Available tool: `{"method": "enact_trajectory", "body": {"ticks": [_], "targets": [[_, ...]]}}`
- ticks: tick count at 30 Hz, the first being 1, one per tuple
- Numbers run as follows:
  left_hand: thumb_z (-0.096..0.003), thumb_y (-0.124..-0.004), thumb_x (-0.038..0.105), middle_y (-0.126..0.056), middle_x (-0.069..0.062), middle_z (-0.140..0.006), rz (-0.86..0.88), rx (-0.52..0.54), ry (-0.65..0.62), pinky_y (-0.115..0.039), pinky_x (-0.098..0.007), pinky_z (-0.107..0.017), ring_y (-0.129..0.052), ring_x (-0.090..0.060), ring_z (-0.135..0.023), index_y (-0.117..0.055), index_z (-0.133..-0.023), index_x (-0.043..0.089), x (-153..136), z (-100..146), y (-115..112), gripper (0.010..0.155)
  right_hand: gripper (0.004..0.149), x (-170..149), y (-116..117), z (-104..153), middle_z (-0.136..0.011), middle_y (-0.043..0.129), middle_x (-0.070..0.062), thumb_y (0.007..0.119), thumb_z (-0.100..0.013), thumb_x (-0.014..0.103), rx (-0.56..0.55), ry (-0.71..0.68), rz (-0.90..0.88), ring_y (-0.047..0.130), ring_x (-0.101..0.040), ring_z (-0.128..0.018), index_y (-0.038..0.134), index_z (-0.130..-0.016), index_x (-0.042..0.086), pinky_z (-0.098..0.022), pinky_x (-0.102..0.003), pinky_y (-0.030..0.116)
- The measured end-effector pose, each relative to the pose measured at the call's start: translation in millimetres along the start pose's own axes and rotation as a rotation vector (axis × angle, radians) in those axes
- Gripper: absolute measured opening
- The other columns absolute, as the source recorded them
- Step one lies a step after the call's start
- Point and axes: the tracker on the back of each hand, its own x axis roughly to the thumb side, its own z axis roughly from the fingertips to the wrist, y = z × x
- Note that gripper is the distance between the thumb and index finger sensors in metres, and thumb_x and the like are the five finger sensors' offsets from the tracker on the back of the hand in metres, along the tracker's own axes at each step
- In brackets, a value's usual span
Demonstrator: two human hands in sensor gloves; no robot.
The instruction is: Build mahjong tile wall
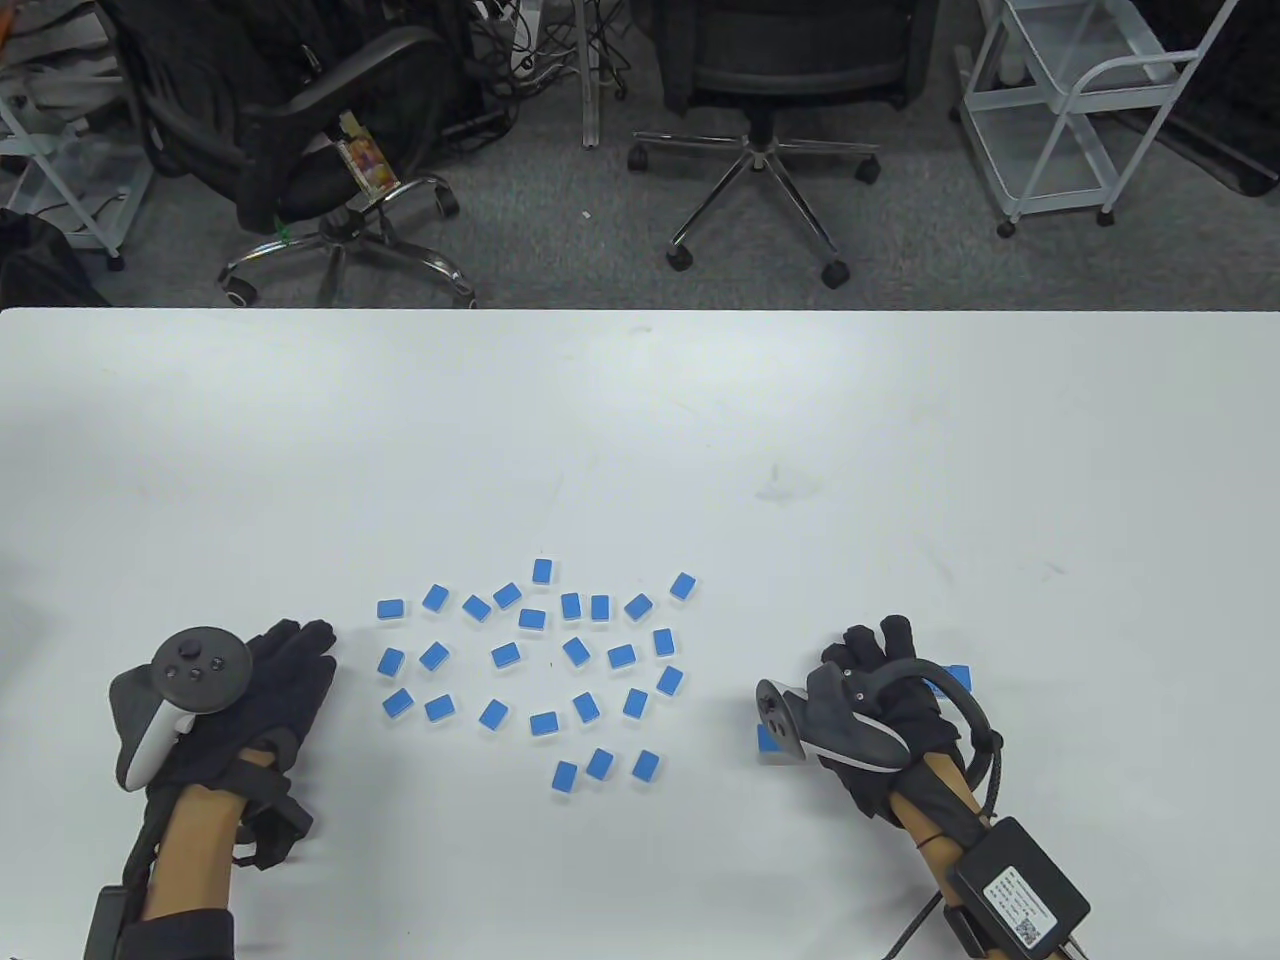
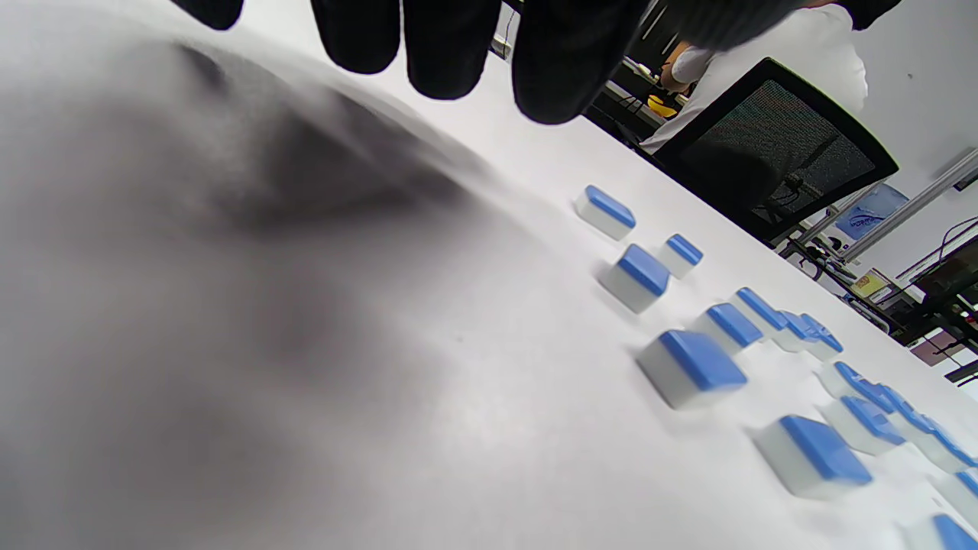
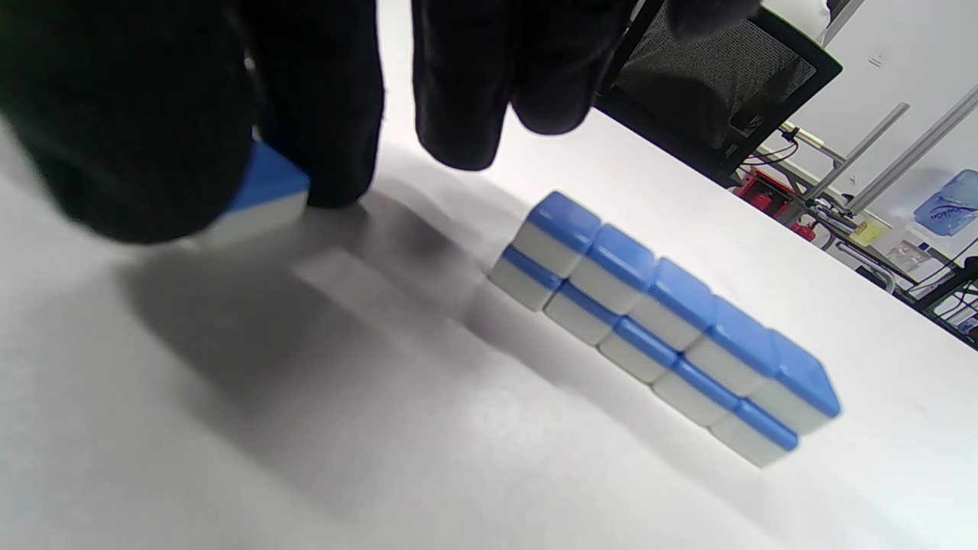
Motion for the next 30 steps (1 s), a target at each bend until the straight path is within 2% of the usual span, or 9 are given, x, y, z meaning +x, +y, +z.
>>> {"method": "enact_trajectory", "body": {"ticks": [8, 11, 15, 19, 26, 30], "targets": [[-0.0522, -0.053, 0.061, -0.044, 0.0, -0.125, -0.002, 0.0, -0.002, -0.035, -0.063, -0.082, -0.039, -0.032, -0.117, -0.055, -0.113, 0.038, 0.1, 0.4, -0.2, 0.065, 0.058, 0.9, -1.4, 1.5, -0.104, 0.07, -0.004, 0.089, -0.024, 0.051, 0.01, -0.001, -0.003, 0.061, -0.034, -0.102, 0.08, -0.079, 0.033, -0.075, -0.067, 0.038], [-0.0522, -0.053, 0.061, -0.044, 0.0, -0.125, -0.001, 0.001, -0.001, -0.035, -0.063, -0.082, -0.039, -0.032, -0.117, -0.055, -0.113, 0.039, -0.1, 0.0, -0.2, 0.065, 0.065, 2.0, -5.1, 5.6, -0.103, 0.072, -0.004, 0.088, -0.023, 0.051, 0.009, -0.001, -0.002, 0.063, -0.035, -0.101, 0.075, -0.084, 0.032, -0.074, -0.068, 0.038], [-0.0523, -0.053, 0.061, -0.044, 0.001, -0.125, -0.002, -0.003, 0.002, -0.035, -0.063, -0.082, -0.039, -0.032, -0.117, -0.055, -0.113, 0.039, 0.2, -0.1, -0.7, 0.065, 0.066, 6.4, -16.8, 14.2, -0.101, 0.076, -0.003, 0.086, -0.025, 0.053, -0.066, -0.02, -0.044, 0.066, -0.034, -0.1, 0.074, -0.086, 0.032, -0.074, -0.068, 0.038], [-0.0522, -0.053, 0.061, -0.044, 0.0, -0.125, -0.004, 0.0, 0.003, -0.036, -0.063, -0.082, -0.04, -0.032, -0.117, -0.055, -0.113, 0.038, 0.0, 0.6, -0.3, 0.065, 0.061, 14.2, -23.7, 17.0, -0.093, 0.084, 0.0, 0.08, -0.029, 0.051, -0.168, -0.02, -0.087, 0.075, -0.031, -0.094, 0.073, -0.086, 0.031, -0.074, -0.067, 0.039], [-0.0522, -0.053, 0.061, -0.044, 0.0, -0.125, -0.004, -0.004, 0.003, -0.036, -0.063, -0.082, -0.04, -0.032, -0.117, -0.055, -0.113, 0.038, 0.0, 0.5, -0.4, 0.065, 0.062, 40.2, -37.5, 11.7, -0.088, 0.09, 0.002, 0.078, -0.031, 0.051, -0.246, -0.044, -0.063, 0.082, -0.028, -0.089, 0.069, -0.09, 0.032, -0.074, -0.065, 0.042], [-0.0522, -0.053, 0.061, -0.044, 0.0, -0.125, -0.004, 0.001, -0.005, -0.036, -0.063, -0.082, -0.04, -0.032, -0.117, -0.055, -0.113, 0.038, 1.3, 0.6, 0.2, 0.065, 0.066, 66.0, -47.6, -3.2, -0.093, 0.086, 0.0, 0.078, -0.031, 0.052, -0.196, -0.07, 0.032, 0.081, -0.029, -0.09, 0.062, -0.093, 0.035, -0.074, -0.064, 0.043]]}}
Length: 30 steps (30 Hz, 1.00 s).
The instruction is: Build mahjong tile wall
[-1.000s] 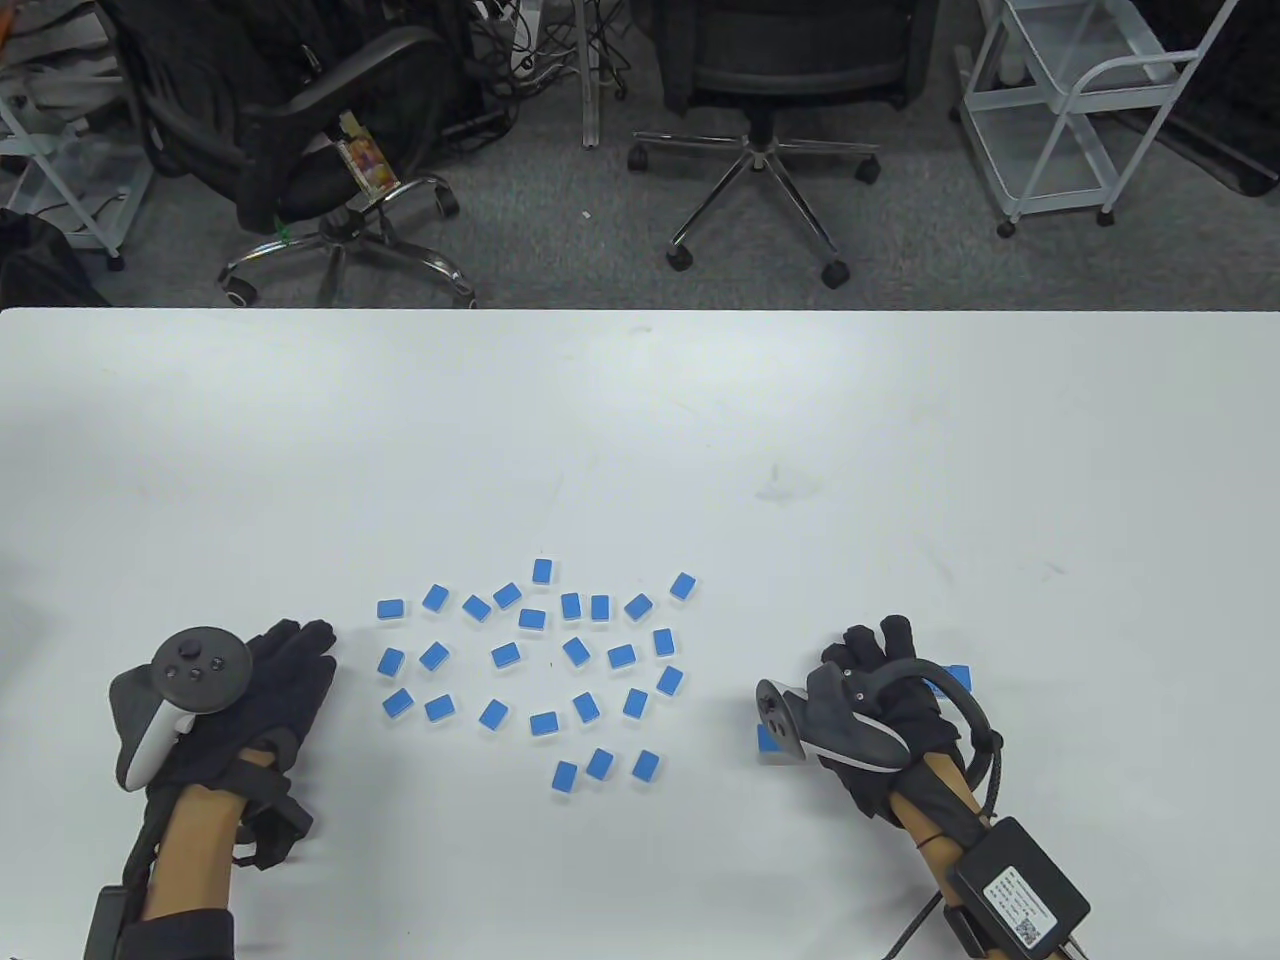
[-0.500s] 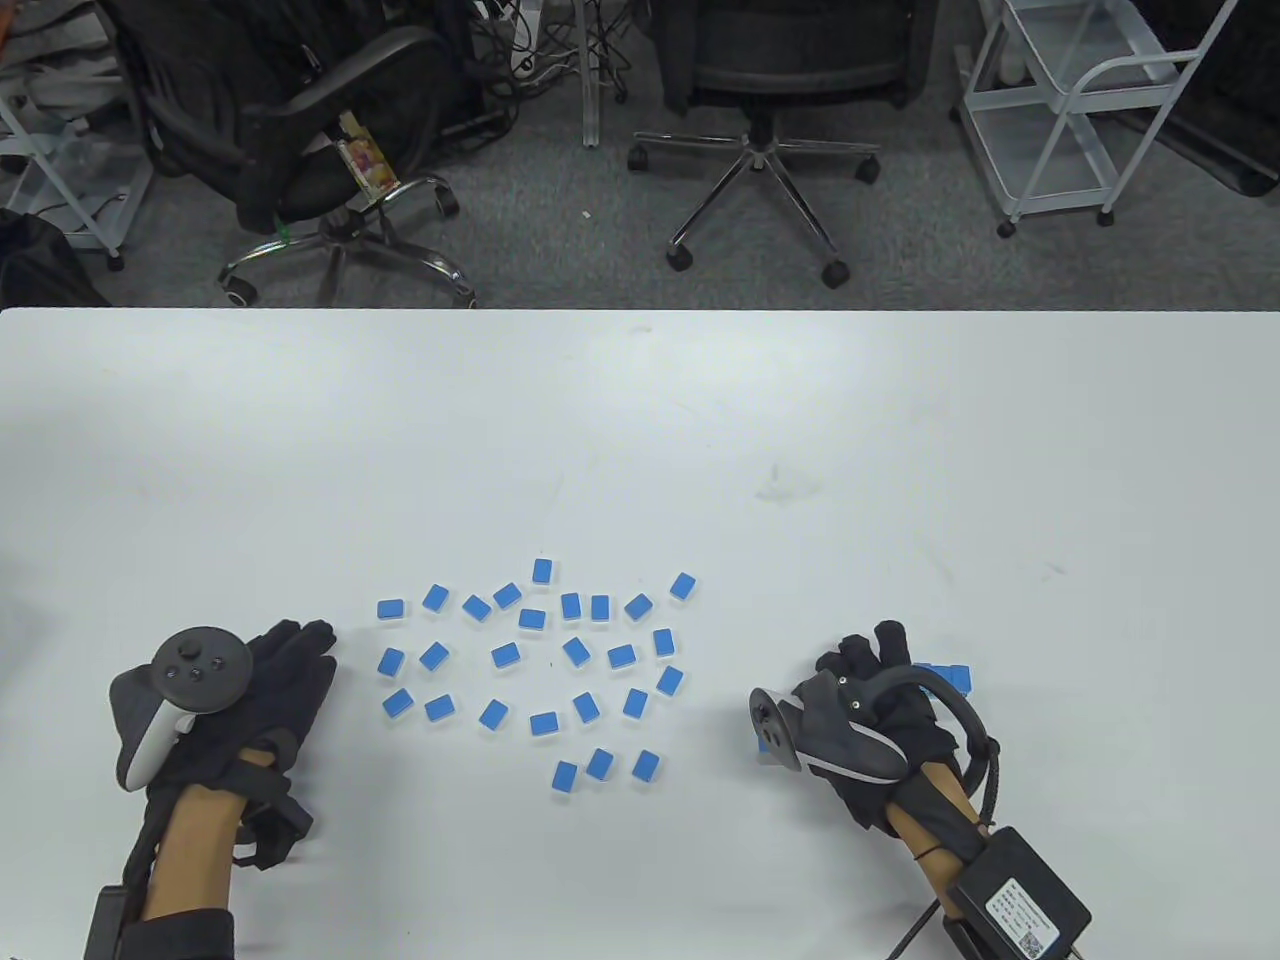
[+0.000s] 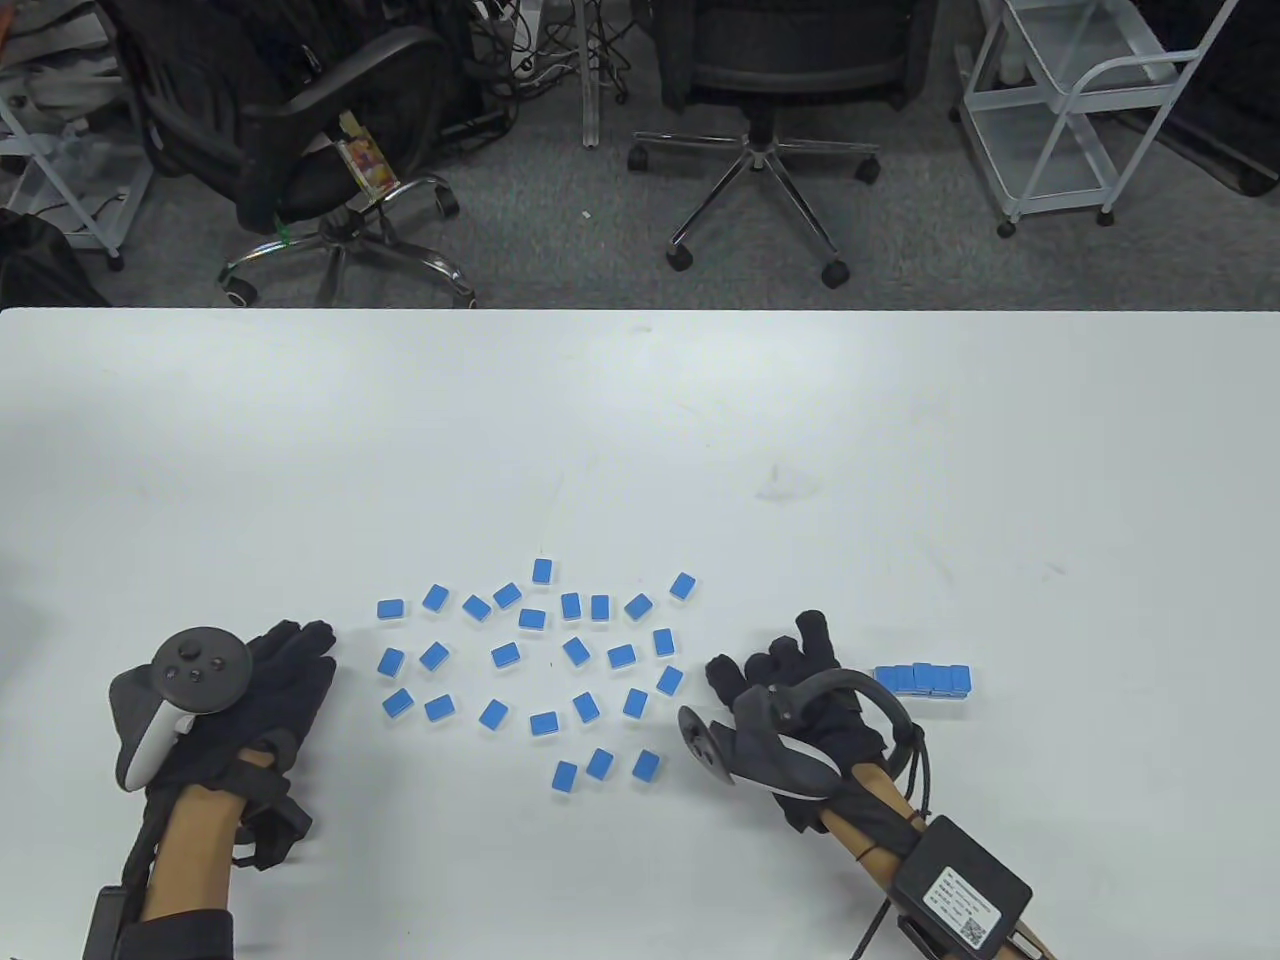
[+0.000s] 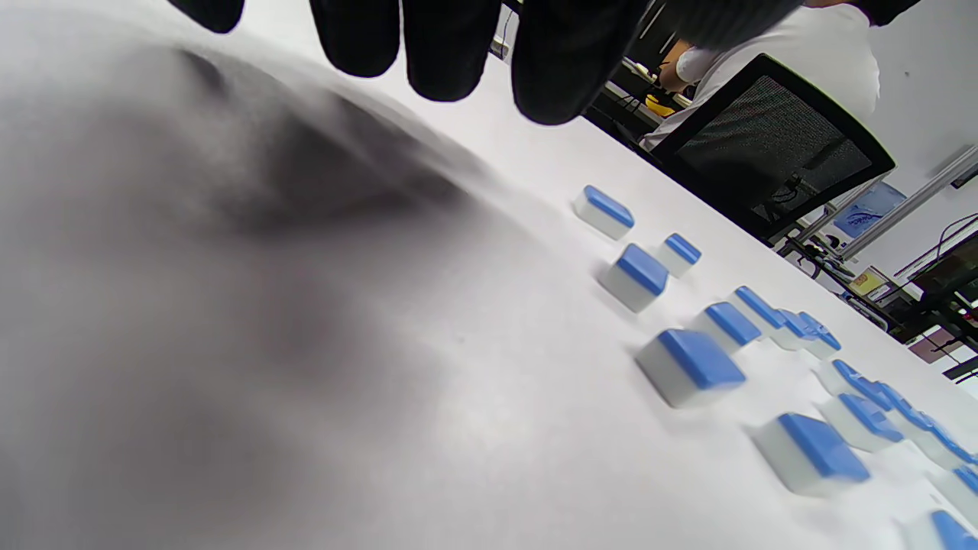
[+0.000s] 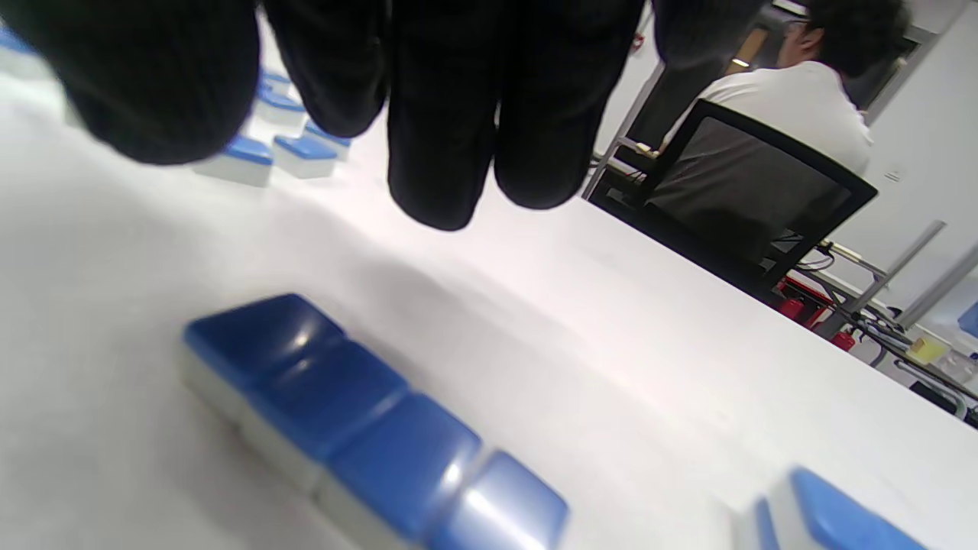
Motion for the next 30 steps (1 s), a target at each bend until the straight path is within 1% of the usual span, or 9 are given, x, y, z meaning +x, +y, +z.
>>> {"method": "enact_trajectory", "body": {"ticks": [4, 7, 9, 11, 13, 19, 25, 27, 30], "targets": [[-0.0522, -0.053, 0.061, -0.045, 0.0, -0.125, 0.0, -0.001, -0.001, -0.036, -0.063, -0.082, -0.04, -0.032, -0.117, -0.055, -0.113, 0.038, 0.0, -0.1, -0.2, 0.065, 0.066, 24.1, -6.7, -23.8, -0.094, 0.084, -0.001, 0.077, -0.031, 0.052, 0.013, -0.022, 0.052, 0.08, -0.03, -0.091, 0.061, -0.094, 0.036, -0.074, -0.064, 0.043], [-0.0522, -0.053, 0.061, -0.045, 0.0, -0.125, 0.002, -0.002, -0.002, -0.036, -0.063, -0.082, -0.04, -0.032, -0.117, -0.055, -0.113, 0.038, 0.0, -0.1, -0.3, 0.065, 0.062, 37.3, -8.6, -36.0, -0.092, 0.087, 0.0, 0.078, -0.032, 0.051, -0.001, -0.029, 0.044, 0.082, -0.03, -0.089, 0.066, -0.091, 0.036, -0.074, -0.064, 0.044], [-0.0522, -0.053, 0.061, -0.045, 0.0, -0.125, 0.002, -0.002, -0.004, -0.036, -0.063, -0.082, -0.04, -0.032, -0.117, -0.055, -0.113, 0.038, 0.3, -0.1, -0.3, 0.065, 0.059, 43.1, -9.0, -38.9, -0.086, 0.091, 0.002, 0.079, -0.032, 0.05, -0.009, -0.032, 0.052, 0.085, -0.028, -0.086, 0.071, -0.088, 0.034, -0.074, -0.063, 0.045], [-0.0522, -0.053, 0.061, -0.045, 0.0, -0.125, 0.002, -0.002, -0.006, -0.036, -0.063, -0.082, -0.04, -0.032, -0.117, -0.055, -0.113, 0.038, 0.4, -0.4, -0.2, 0.065, 0.056, 45.6, -8.9, -38.4, -0.082, 0.094, 0.004, 0.08, -0.031, 0.049, -0.045, -0.034, 0.069, 0.088, -0.026, -0.084, 0.075, -0.085, 0.033, -0.074, -0.062, 0.046], [-0.0523, -0.053, 0.061, -0.045, 0.0, -0.125, 0.002, -0.001, -0.006, -0.036, -0.063, -0.082, -0.04, -0.032, -0.117, -0.055, -0.113, 0.038, 0.4, -0.8, 0.0, 0.065, 0.053, 46.0, -7.5, -38.4, -0.079, 0.097, 0.004, 0.081, -0.031, 0.048, -0.05, -0.034, 0.075, 0.089, -0.025, -0.083, 0.079, -0.081, 0.032, -0.074, -0.062, 0.047], [-0.0522, -0.053, 0.061, -0.045, 0.0, -0.125, 0.0, -0.001, -0.005, -0.036, -0.063, -0.082, -0.041, -0.032, -0.117, -0.055, -0.113, 0.038, 0.1, -0.5, -0.4, 0.065, 0.048, 47.8, -1.1, -39.6, -0.076, 0.098, 0.005, 0.085, -0.03, 0.046, -0.055, -0.022, 0.059, 0.091, -0.023, -0.081, 0.083, -0.076, 0.034, -0.073, -0.061, 0.05], [-0.0522, -0.053, 0.061, -0.045, 0.0, -0.125, 0.0, 0.0, -0.005, -0.037, -0.063, -0.082, -0.041, -0.032, -0.117, -0.055, -0.113, 0.038, 0.1, -0.2, -0.5, 0.065, 0.048, 45.3, -0.9, -36.6, -0.075, 0.098, 0.005, 0.092, -0.027, 0.044, -0.013, -0.043, 0.061, 0.091, -0.023, -0.081, 0.083, -0.073, 0.033, -0.073, -0.061, 0.051], [-0.0522, -0.053, 0.061, -0.045, 0.0, -0.125, 0.0, -0.001, -0.005, -0.037, -0.063, -0.082, -0.041, -0.032, -0.117, -0.055, -0.113, 0.038, 0.0, -0.3, -0.7, 0.065, 0.048, 35.1, -6.1, -30.0, -0.075, 0.098, 0.006, 0.092, -0.027, 0.044, -0.066, -0.017, 0.064, 0.09, -0.023, -0.081, 0.082, -0.073, 0.033, -0.073, -0.061, 0.051], [-0.0522, -0.053, 0.061, -0.045, 0.0, -0.125, 0.002, -0.004, -0.006, -0.036, -0.063, -0.082, -0.041, -0.032, -0.117, -0.055, -0.113, 0.038, 0.3, -0.6, -0.8, 0.065, 0.048, 2.4, -20.9, -13.6, -0.077, 0.095, 0.008, 0.092, -0.027, 0.043, -0.144, 0.043, 0.044, 0.087, -0.023, -0.084, 0.081, -0.072, 0.036, -0.074, -0.062, 0.049]]}}
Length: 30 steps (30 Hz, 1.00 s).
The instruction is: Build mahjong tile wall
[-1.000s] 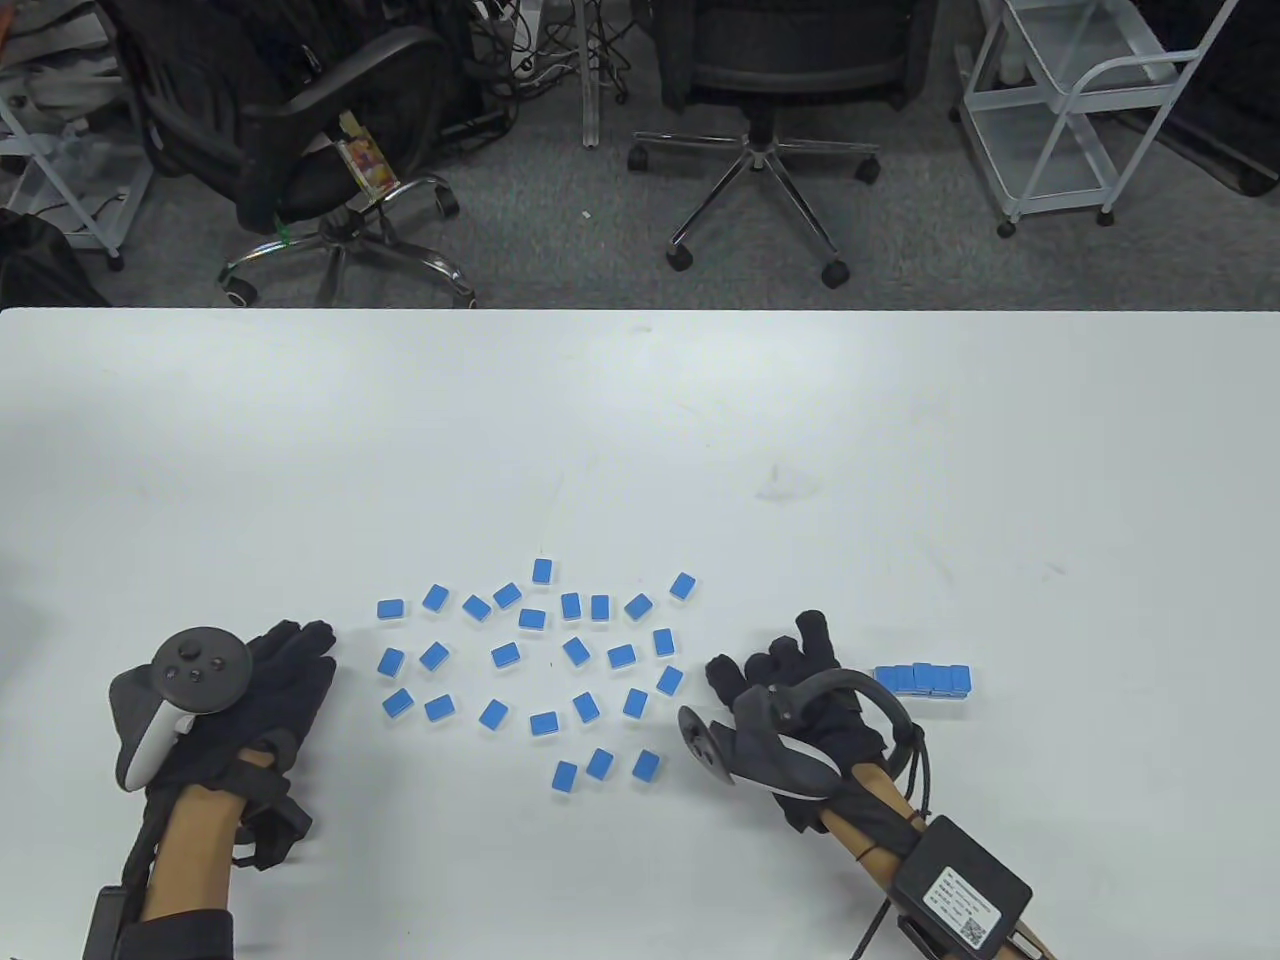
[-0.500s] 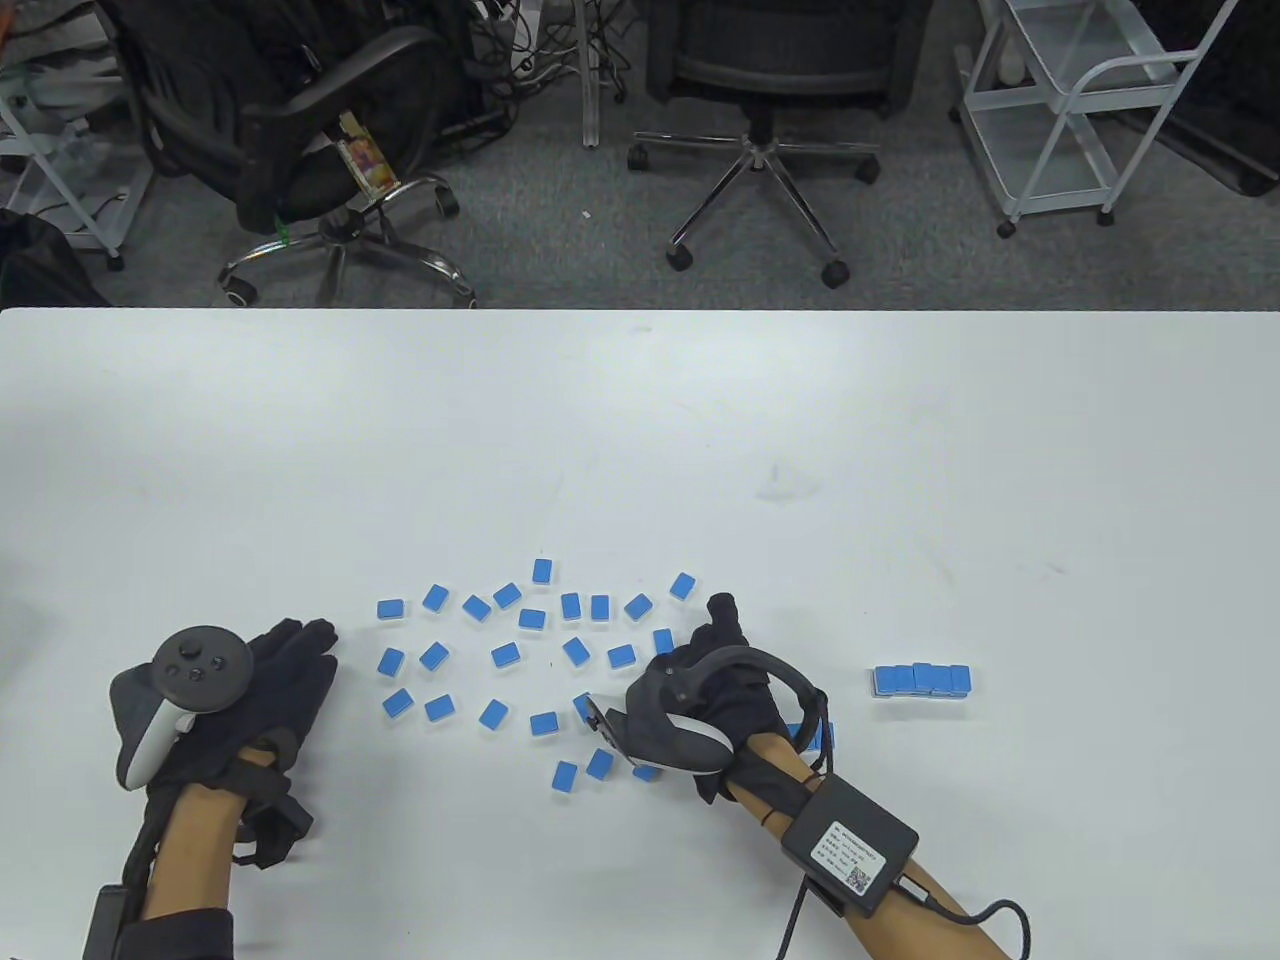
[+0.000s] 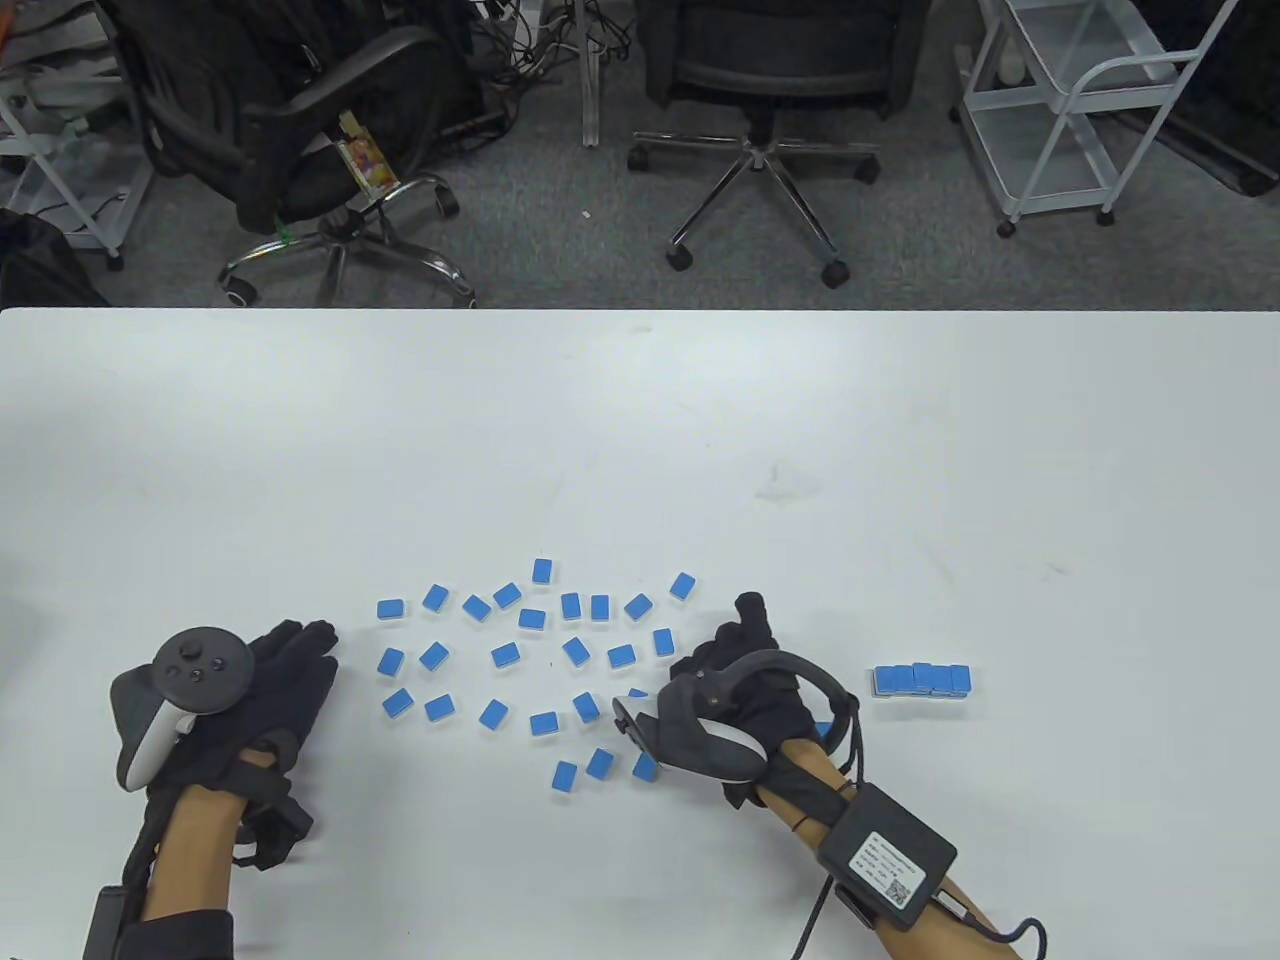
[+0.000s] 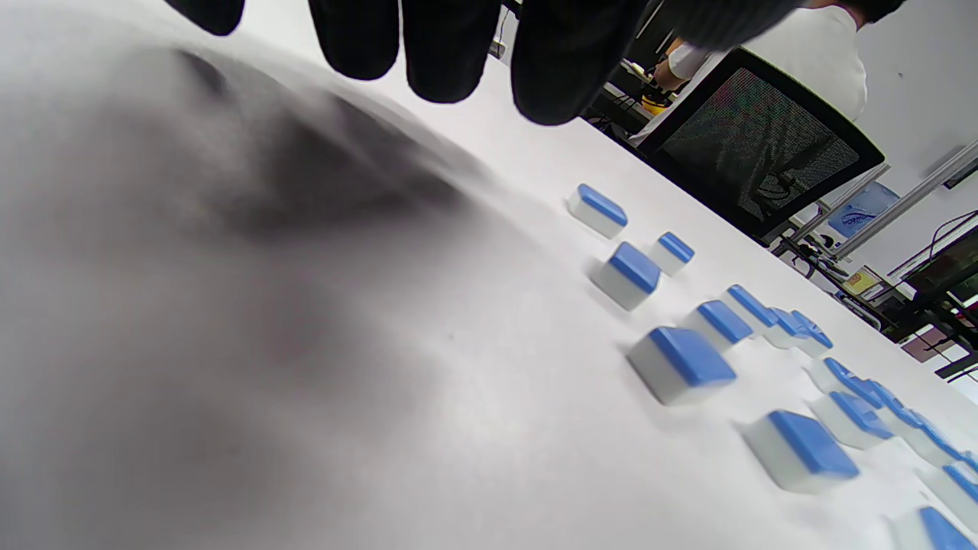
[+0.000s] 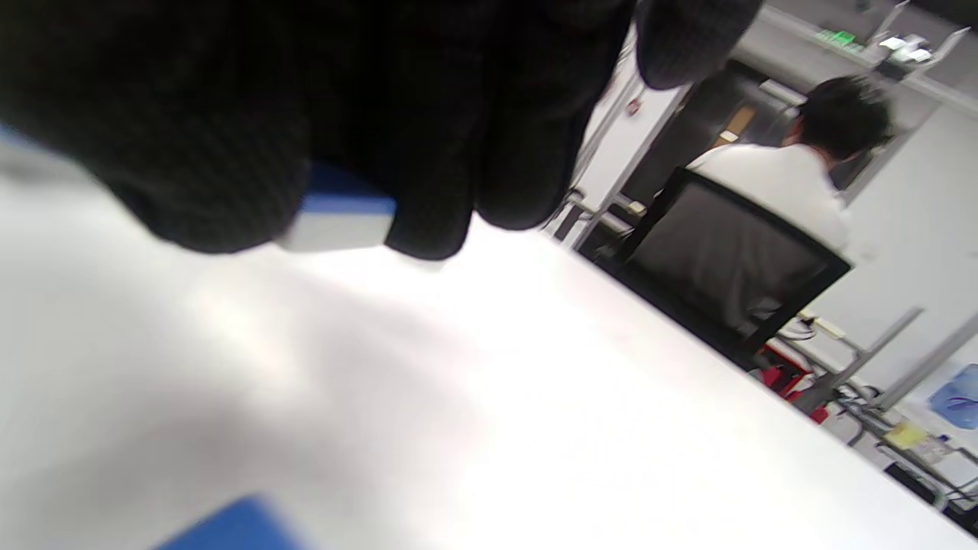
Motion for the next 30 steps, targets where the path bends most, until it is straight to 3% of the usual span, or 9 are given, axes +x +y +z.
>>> {"method": "enact_trajectory", "body": {"ticks": [4, 8, 12, 16, 30], "targets": [[-0.0522, -0.053, 0.061, -0.045, 0.0, -0.125, -0.003, 0.003, -0.001, -0.037, -0.063, -0.082, -0.041, -0.032, -0.117, -0.055, -0.113, 0.038, 0.2, -0.1, 0.3, 0.065, 0.047, -40.8, -0.2, 22.5, -0.079, 0.094, 0.007, 0.092, -0.027, 0.042, 0.005, 0.043, -0.078, 0.085, -0.023, -0.086, 0.08, -0.073, 0.035, -0.074, -0.064, 0.047], [-0.0521, -0.053, 0.061, -0.044, 0.0, -0.125, -0.004, 0.002, 0.007, -0.036, -0.063, -0.082, -0.04, -0.032, -0.117, -0.055, -0.113, 0.038, -1.0, 0.1, -0.1, 0.065, 0.052, -67.7, 25.4, 45.8, -0.081, 0.093, 0.009, 0.092, -0.027, 0.042, 0.036, 0.101, -0.037, 0.084, -0.021, -0.087, 0.077, -0.077, 0.035, -0.075, -0.063, 0.046], [-0.0522, -0.053, 0.061, -0.044, 0.0, -0.125, -0.001, 0.001, 0.003, -0.037, -0.063, -0.082, -0.041, -0.033, -0.117, -0.055, -0.113, 0.038, 1.2, 1.0, -0.9, 0.065, 0.063, -80.9, 41.6, 51.0, -0.082, 0.092, 0.011, 0.092, -0.027, 0.042, 0.142, 0.117, -0.069, 0.081, -0.021, -0.09, 0.07, -0.085, 0.033, -0.075, -0.063, 0.044], [-0.0523, -0.053, 0.061, -0.044, 0.0, -0.125, -0.004, 0.0, -0.006, -0.037, -0.063, -0.082, -0.041, -0.032, -0.117, -0.055, -0.113, 0.038, 2.9, 0.7, -1.1, 0.065, 0.066, -76.3, 50.4, 49.9, -0.08, 0.093, 0.012, 0.094, -0.025, 0.042, 0.213, 0.081, -0.058, 0.08, -0.021, -0.091, 0.07, -0.086, 0.034, -0.075, -0.064, 0.043], [-0.0523, -0.053, 0.061, -0.045, 0.0, -0.125, -0.004, -0.007, 0.01, -0.037, -0.063, -0.082, -0.041, -0.033, -0.117, -0.055, -0.113, 0.038, -0.1, 0.0, -1.4, 0.065, 0.067, -54.8, 60.2, 47.2, -0.078, 0.095, 0.012, 0.095, -0.024, 0.042, 0.258, 0.001, 0.094, 0.075, -0.021, -0.094, 0.069, -0.086, 0.037, -0.074, -0.066, 0.04]]}}
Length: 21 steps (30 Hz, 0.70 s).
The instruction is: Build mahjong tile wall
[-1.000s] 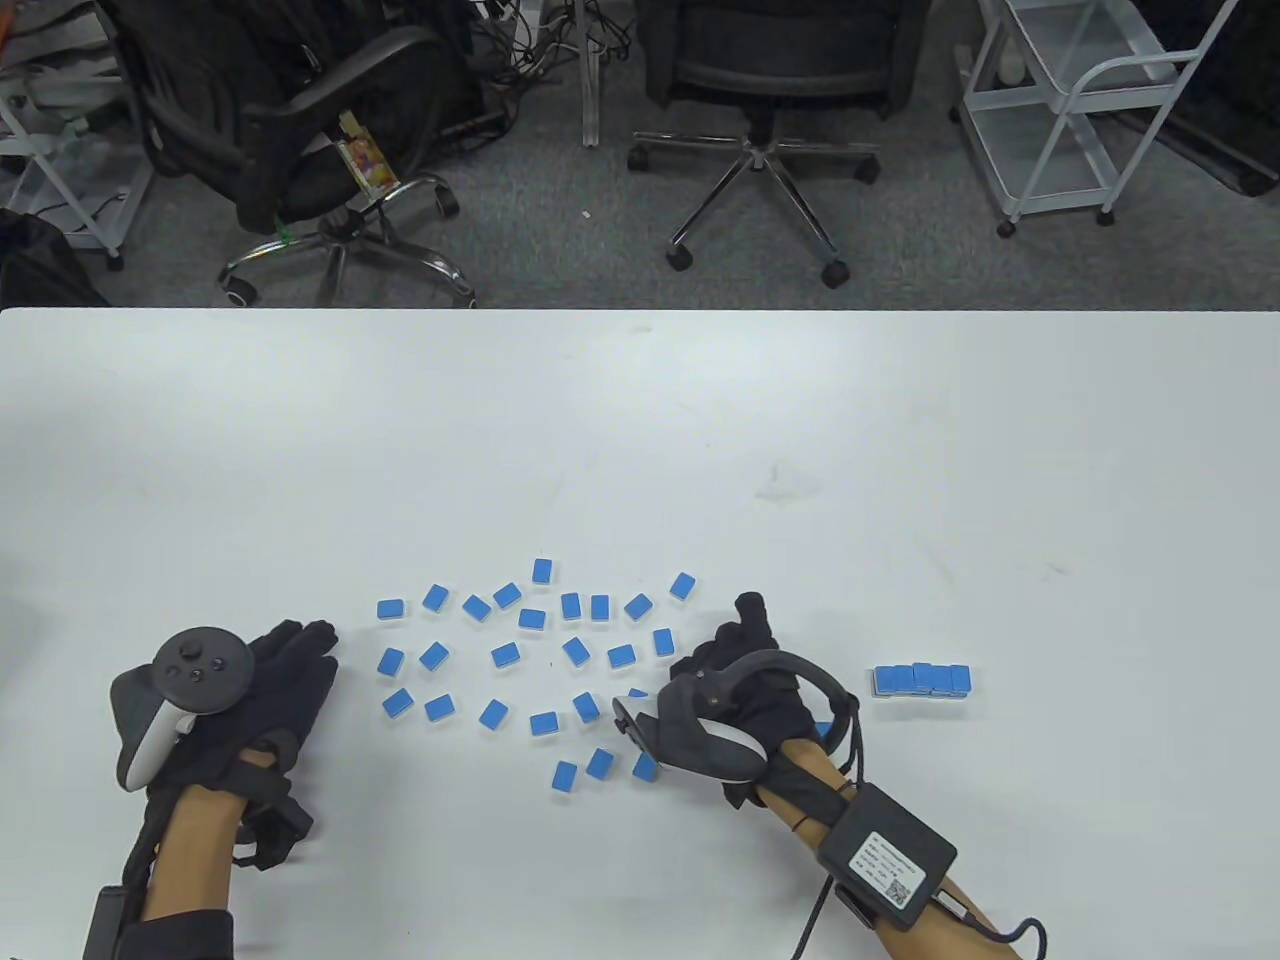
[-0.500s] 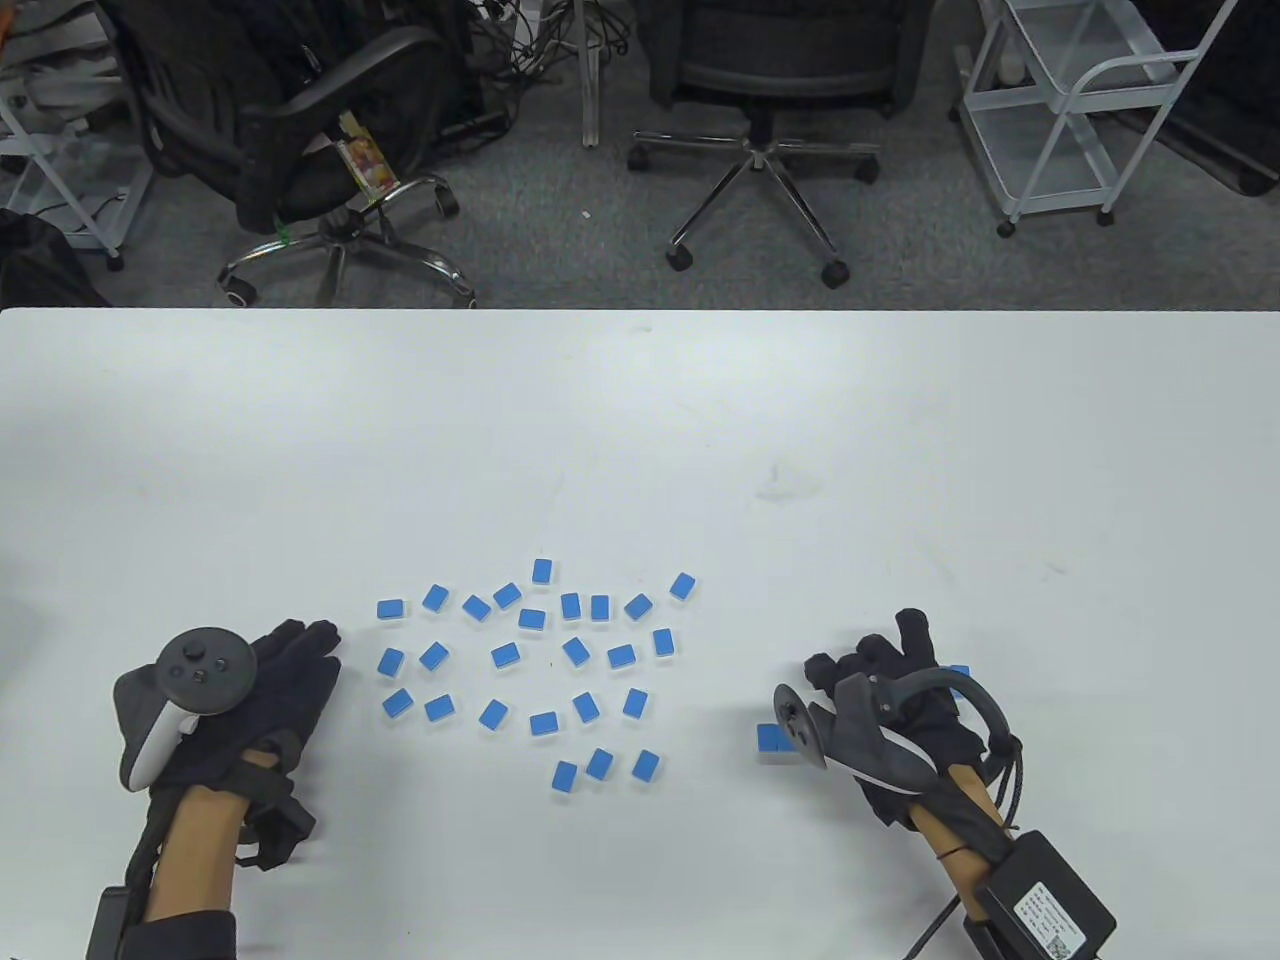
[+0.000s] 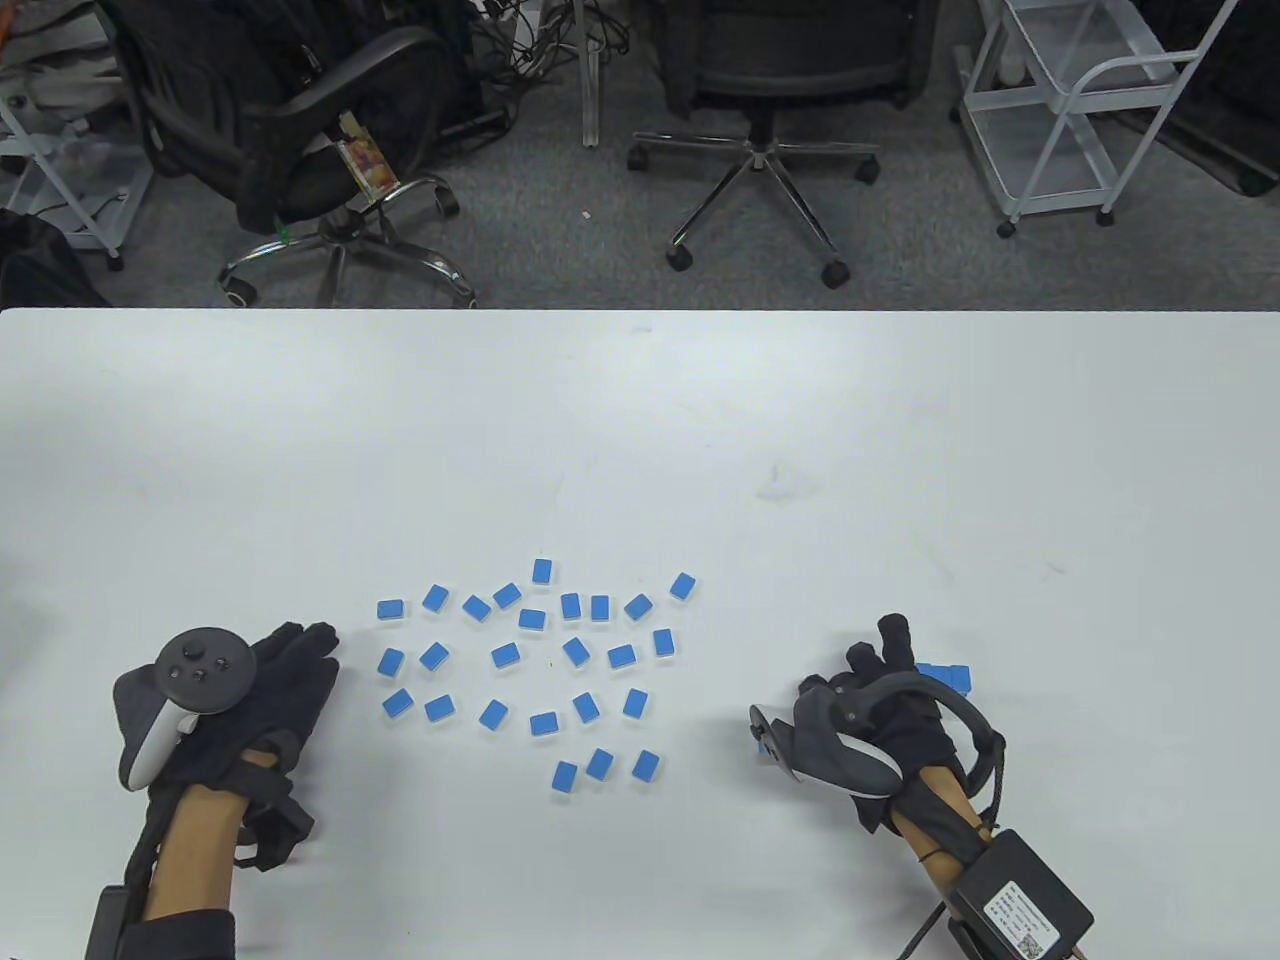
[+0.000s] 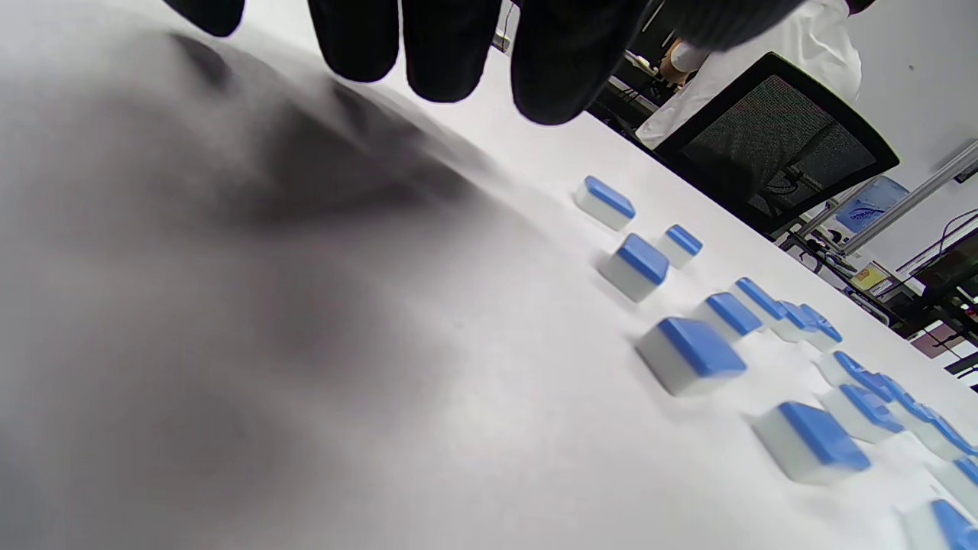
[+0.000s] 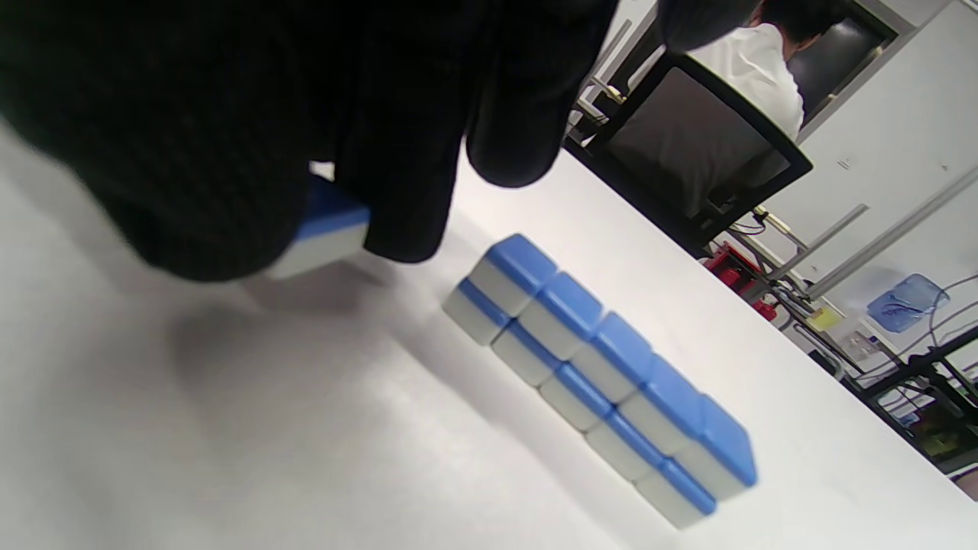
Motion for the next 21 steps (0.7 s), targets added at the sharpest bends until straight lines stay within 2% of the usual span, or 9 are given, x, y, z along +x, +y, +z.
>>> {"method": "enact_trajectory", "body": {"ticks": [3, 21], "targets": [[-0.0523, -0.053, 0.061, -0.045, 0.0, -0.125, -0.001, -0.001, 0.0, -0.037, -0.063, -0.082, -0.041, -0.032, -0.117, -0.055, -0.113, 0.038, 0.2, -0.1, -0.2, 0.065, 0.069, 4.9, 0.5, -1.1, -0.078, 0.095, 0.013, 0.095, -0.024, 0.042, 0.002, -0.007, 0.035, 0.075, -0.02, -0.094, 0.067, -0.086, 0.038, -0.074, -0.065, 0.041], [-0.0523, -0.053, 0.061, -0.044, 0.0, -0.125, -0.001, -0.003, 0.003, -0.037, -0.063, -0.082, -0.042, -0.033, -0.117, -0.055, -0.113, 0.038, 0.3, 0.4, 0.2, 0.065, 0.069, 6.3, 1.9, -1.2, -0.08, 0.095, 0.012, 0.094, -0.024, 0.042, 0.024, -0.024, -0.012, 0.076, -0.021, -0.094, 0.067, -0.087, 0.037, -0.074, -0.066, 0.041]]}}
